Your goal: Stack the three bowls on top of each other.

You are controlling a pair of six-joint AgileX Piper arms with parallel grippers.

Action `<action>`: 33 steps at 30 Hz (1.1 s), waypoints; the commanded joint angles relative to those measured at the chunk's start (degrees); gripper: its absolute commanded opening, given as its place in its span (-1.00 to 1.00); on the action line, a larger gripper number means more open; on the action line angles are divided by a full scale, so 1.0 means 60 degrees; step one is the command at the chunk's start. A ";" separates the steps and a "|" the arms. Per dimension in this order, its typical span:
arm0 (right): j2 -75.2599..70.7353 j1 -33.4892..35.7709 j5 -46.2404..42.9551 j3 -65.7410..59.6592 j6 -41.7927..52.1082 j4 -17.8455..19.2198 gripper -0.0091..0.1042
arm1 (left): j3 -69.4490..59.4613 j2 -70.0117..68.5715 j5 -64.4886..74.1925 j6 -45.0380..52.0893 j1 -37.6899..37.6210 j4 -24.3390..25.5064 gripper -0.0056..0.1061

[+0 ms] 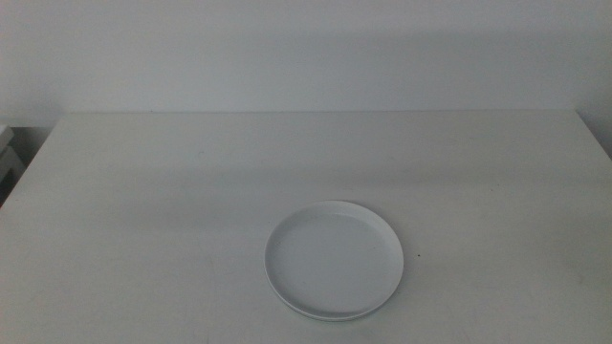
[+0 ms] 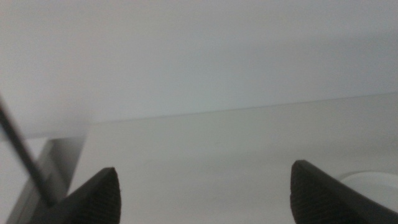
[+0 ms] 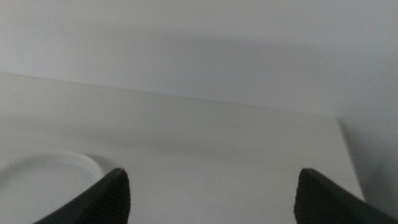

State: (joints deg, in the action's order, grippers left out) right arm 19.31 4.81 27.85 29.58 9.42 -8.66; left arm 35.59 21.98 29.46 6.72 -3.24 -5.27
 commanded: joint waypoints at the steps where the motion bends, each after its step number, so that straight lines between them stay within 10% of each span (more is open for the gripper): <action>1: -0.0545 -0.0459 -0.1004 -0.0641 0.0080 0.0195 0.60 | -0.0556 -0.0902 -0.0893 -0.0125 0.0244 -0.0240 0.71; 6: -0.1830 -0.0846 -0.1025 -0.2182 0.0080 0.0198 0.60 | -0.2429 -0.2819 -0.1281 -0.0125 0.0294 -0.1342 0.71; 33: -0.3575 -0.0846 -0.1675 -0.5125 0.0080 0.0759 0.60 | -0.6273 -0.3927 -0.2217 -0.0125 0.0294 -0.1255 0.71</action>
State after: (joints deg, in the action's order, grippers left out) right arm -0.57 0.08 22.07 -1.29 9.42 -4.53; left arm -1.69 -0.77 19.86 6.72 -1.42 -12.19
